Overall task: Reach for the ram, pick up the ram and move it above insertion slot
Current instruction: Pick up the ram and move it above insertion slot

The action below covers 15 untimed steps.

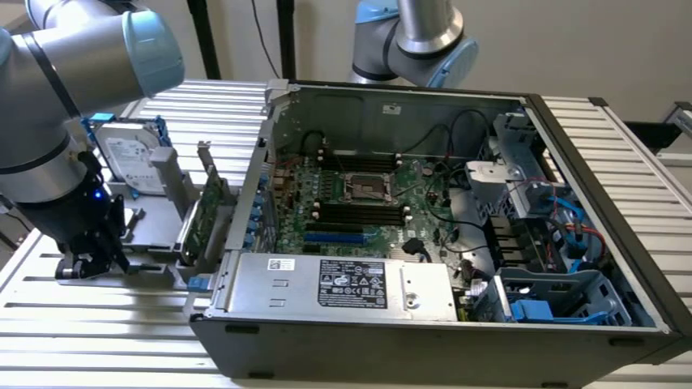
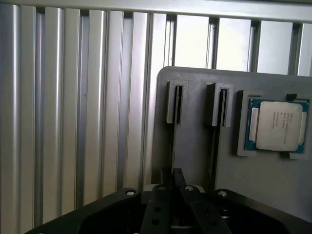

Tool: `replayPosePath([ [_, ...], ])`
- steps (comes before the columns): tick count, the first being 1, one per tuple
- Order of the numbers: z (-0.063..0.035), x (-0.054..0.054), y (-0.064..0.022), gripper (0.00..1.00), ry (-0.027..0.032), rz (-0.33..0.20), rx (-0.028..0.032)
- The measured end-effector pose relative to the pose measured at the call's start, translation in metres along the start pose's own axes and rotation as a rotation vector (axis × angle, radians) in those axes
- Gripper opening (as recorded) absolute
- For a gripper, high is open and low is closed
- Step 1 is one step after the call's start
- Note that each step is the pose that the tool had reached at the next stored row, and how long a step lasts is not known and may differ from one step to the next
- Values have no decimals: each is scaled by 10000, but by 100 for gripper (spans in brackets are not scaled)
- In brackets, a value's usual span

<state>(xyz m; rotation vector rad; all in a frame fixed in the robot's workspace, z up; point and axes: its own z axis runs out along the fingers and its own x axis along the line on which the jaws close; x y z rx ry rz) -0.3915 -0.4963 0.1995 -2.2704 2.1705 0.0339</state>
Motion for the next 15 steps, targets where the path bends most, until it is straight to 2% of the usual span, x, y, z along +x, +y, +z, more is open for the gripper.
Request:
replayPosePath([
  [4, -16, 0, -1, 13, -2, 0, -17],
  [8, -88, -1, -5, 13, -3, 0, -58],
  [15, -320, -4, -27, 13, -10, 3, -214],
])
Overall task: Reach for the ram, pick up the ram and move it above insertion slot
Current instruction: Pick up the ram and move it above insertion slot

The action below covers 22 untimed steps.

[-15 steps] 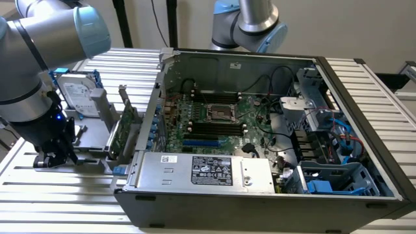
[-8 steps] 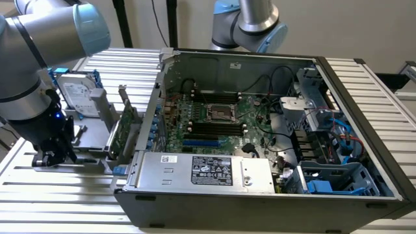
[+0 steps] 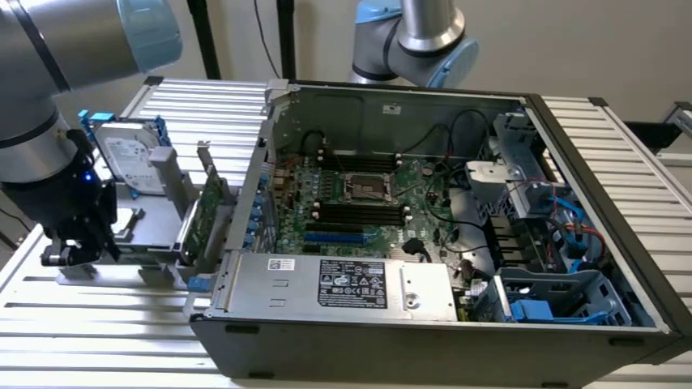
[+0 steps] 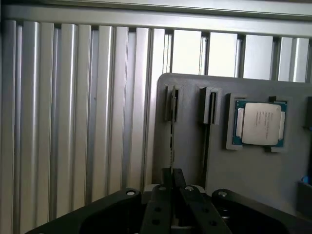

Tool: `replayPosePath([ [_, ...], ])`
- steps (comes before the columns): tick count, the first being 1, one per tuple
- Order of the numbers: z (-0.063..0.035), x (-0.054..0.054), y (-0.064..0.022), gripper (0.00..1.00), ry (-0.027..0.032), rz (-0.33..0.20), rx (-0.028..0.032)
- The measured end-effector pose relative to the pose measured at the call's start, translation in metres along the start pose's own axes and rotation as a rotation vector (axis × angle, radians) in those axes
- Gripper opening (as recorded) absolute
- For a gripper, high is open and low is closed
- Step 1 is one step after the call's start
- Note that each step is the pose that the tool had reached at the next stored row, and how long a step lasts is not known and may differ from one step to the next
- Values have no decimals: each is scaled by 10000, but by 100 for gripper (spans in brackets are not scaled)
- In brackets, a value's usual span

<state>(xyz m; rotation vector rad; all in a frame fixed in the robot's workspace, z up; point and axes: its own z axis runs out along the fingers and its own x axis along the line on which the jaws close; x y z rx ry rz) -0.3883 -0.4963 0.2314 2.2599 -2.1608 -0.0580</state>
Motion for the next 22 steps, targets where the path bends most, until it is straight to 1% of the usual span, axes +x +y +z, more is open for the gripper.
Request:
replayPosePath([
  [3, -137, -1, -14, 13, -2, 1, -61],
  [8, -365, -3, -54, 13, -4, 0, -94],
  [10, -457, -2, -100, 13, -4, -3, -102],
  [12, -553, -1, -165, 13, -13, -14, -108],
  [18, -830, 4, -361, 13, -69, -65, -117],
  [22, -1017, 5, -443, 13, -100, -151, -119],
])
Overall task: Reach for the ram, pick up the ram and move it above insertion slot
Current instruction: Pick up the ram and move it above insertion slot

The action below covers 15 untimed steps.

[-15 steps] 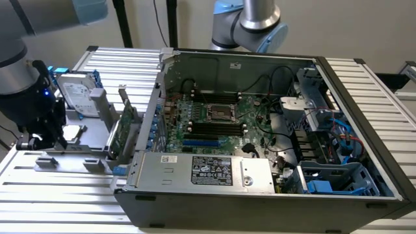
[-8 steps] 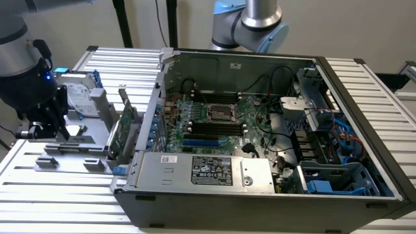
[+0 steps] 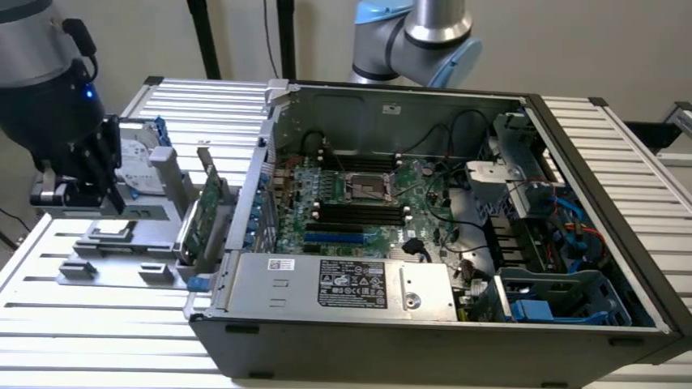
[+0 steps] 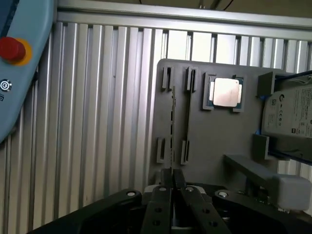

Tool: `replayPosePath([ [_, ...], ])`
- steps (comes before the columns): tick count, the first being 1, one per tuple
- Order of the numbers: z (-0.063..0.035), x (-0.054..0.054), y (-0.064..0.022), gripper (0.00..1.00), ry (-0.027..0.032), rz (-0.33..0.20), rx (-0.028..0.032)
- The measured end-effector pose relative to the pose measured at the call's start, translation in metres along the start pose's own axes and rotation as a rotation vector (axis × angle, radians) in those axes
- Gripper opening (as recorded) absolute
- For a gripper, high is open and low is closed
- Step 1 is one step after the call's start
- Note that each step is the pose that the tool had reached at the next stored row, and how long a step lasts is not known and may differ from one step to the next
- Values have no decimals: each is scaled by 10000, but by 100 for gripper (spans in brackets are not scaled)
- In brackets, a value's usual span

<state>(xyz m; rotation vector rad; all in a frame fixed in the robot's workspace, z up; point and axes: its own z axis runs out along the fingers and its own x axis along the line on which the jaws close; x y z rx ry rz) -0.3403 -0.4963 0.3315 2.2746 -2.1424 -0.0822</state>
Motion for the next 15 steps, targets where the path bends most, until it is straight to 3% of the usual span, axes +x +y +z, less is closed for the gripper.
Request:
replayPosePath([
  [6, -242, 2, -140, 13, -47, -116, -37],
  [15, -448, 6, -435, 13, -156, -127, -61],
])
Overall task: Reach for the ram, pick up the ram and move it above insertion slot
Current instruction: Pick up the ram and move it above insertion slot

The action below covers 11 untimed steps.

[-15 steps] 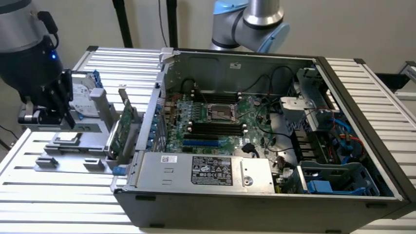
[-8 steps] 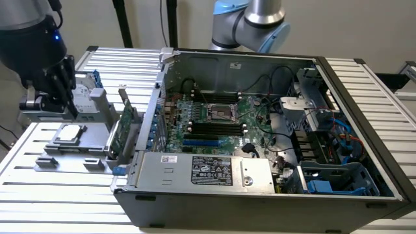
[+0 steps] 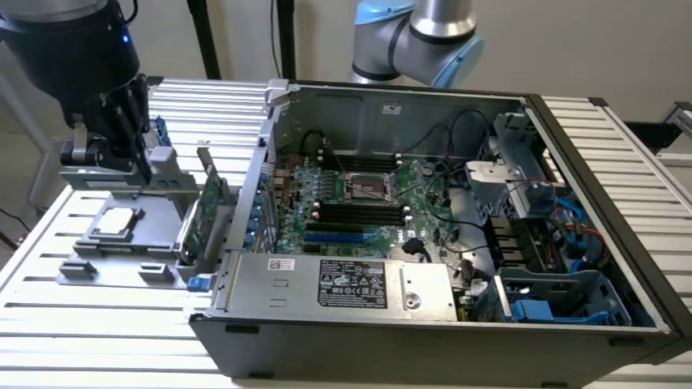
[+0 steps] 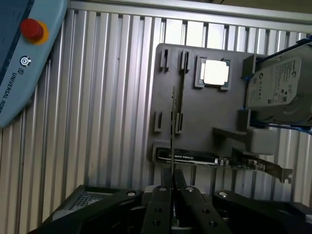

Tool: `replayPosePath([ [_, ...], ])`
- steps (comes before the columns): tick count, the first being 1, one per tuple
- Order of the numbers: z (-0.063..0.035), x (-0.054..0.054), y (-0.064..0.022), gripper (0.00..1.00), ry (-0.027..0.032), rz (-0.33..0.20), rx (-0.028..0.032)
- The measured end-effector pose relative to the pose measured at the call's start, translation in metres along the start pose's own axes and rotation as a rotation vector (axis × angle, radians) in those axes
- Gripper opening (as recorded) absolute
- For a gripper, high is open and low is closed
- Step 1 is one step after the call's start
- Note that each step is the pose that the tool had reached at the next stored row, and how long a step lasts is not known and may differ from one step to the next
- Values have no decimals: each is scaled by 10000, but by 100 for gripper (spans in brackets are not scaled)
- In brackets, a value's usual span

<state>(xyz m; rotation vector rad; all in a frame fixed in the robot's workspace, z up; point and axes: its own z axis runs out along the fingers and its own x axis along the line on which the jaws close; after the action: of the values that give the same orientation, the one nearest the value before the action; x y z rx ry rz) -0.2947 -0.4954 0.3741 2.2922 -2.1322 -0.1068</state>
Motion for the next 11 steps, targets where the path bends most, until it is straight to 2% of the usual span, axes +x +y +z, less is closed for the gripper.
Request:
replayPosePath([
  [11, -102, -7, -371, 13, -135, -8, 9],
])
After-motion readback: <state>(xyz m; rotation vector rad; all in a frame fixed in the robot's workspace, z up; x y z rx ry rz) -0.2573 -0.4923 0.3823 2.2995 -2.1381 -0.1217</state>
